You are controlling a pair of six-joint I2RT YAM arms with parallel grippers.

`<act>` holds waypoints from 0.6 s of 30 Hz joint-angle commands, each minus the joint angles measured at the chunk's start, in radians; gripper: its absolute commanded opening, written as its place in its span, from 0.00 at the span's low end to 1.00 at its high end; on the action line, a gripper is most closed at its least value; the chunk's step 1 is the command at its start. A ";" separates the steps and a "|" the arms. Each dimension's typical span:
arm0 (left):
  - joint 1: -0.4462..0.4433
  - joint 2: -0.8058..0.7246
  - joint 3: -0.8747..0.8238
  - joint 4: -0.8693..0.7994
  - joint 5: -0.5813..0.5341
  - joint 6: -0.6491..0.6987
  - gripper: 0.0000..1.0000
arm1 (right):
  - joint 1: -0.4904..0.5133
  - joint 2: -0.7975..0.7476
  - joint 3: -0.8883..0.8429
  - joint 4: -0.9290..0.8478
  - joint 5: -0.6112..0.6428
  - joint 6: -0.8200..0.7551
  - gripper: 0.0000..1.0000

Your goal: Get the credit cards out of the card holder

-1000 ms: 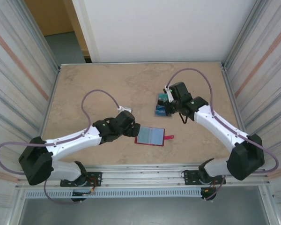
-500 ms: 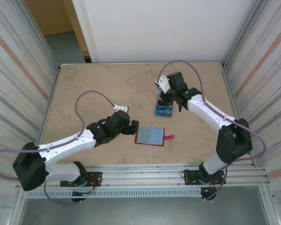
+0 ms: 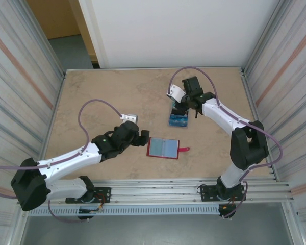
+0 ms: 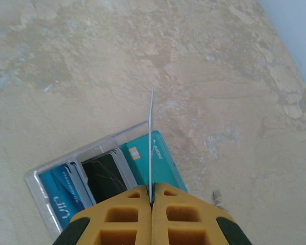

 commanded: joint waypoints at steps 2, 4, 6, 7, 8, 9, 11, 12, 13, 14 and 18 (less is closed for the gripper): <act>0.008 -0.033 -0.016 0.012 -0.041 -0.014 0.99 | -0.015 0.040 0.052 -0.051 -0.011 -0.071 0.00; 0.009 -0.033 -0.017 0.011 -0.045 -0.017 0.99 | -0.018 0.052 0.058 -0.063 -0.016 -0.073 0.00; 0.012 -0.033 -0.016 0.007 -0.050 -0.021 0.99 | -0.020 0.060 0.059 -0.070 -0.031 -0.076 0.00; 0.014 -0.033 -0.016 0.007 -0.049 -0.022 0.99 | -0.020 0.063 0.059 -0.071 -0.036 -0.076 0.00; 0.015 -0.034 -0.016 0.008 -0.049 -0.022 0.99 | -0.021 0.067 0.059 -0.075 -0.040 -0.078 0.00; 0.017 -0.036 -0.015 0.007 -0.050 -0.021 0.99 | -0.021 0.072 0.060 -0.075 -0.042 -0.078 0.00; 0.021 -0.039 -0.014 0.006 -0.046 -0.019 0.99 | -0.021 0.084 0.060 -0.076 -0.033 -0.083 0.00; 0.023 -0.040 -0.015 0.004 -0.044 -0.020 0.99 | -0.022 0.091 0.061 -0.079 -0.027 -0.084 0.00; 0.025 -0.042 -0.015 0.001 -0.043 -0.020 0.99 | -0.022 0.098 0.066 -0.085 -0.021 -0.085 0.00; 0.028 -0.045 -0.015 -0.001 -0.043 -0.019 0.99 | -0.023 0.106 0.071 -0.090 -0.016 -0.087 0.00; 0.037 -0.057 -0.022 0.000 -0.040 -0.025 0.99 | -0.033 0.125 0.084 -0.111 -0.010 -0.094 0.00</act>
